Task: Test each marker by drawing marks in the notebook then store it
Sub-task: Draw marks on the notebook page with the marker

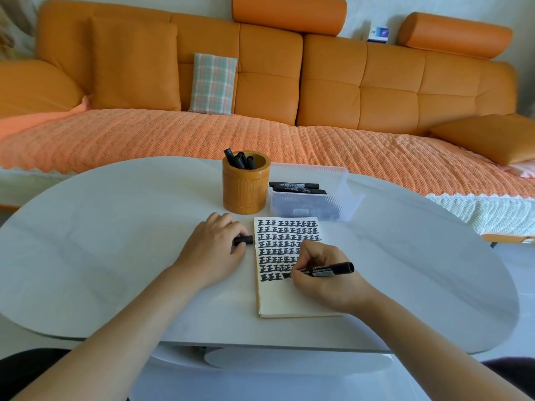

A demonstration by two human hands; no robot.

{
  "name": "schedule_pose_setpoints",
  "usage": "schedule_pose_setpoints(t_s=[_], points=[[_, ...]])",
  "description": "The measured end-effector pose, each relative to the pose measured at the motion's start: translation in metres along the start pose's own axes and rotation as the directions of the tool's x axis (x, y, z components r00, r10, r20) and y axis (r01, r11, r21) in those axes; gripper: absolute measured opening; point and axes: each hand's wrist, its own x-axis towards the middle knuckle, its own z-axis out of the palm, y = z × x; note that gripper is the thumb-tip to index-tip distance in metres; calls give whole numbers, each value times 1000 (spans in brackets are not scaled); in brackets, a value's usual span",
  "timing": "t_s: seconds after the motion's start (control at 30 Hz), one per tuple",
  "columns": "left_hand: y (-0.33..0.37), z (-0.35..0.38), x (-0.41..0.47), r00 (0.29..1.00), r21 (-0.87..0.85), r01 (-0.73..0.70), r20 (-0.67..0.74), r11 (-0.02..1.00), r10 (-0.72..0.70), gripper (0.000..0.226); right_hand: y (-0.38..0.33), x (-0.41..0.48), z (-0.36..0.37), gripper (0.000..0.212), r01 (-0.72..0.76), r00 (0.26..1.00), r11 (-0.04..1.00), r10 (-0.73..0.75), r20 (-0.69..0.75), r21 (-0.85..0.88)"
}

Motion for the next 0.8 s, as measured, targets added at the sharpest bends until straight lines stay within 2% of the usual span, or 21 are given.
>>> schedule_pose_setpoints(t_s=[0.1,0.4,0.63,0.7,0.8], points=[[0,0,0,1000,2,1,1,1000,-1,12,-2,-1,-1,15,-4,999,1000,5,34,-13],[2,-2,0,1000,6,5,13,1000,-5,12,-4,0,-2,14,-11,1000,999,11,19,-40],[5,-7,3,998,-38,57,7,998,-57,11,-4,1,5,17,-13,993,983,35,-116,182],[7,-11,5,995,-70,92,-34,993,-95,10,-5,3,7,9,6,989,979,24,-148,203],[9,-19,7,991,-126,83,-92,989,-95,12,-7,7,5,16,1,982,983,34,-188,183]])
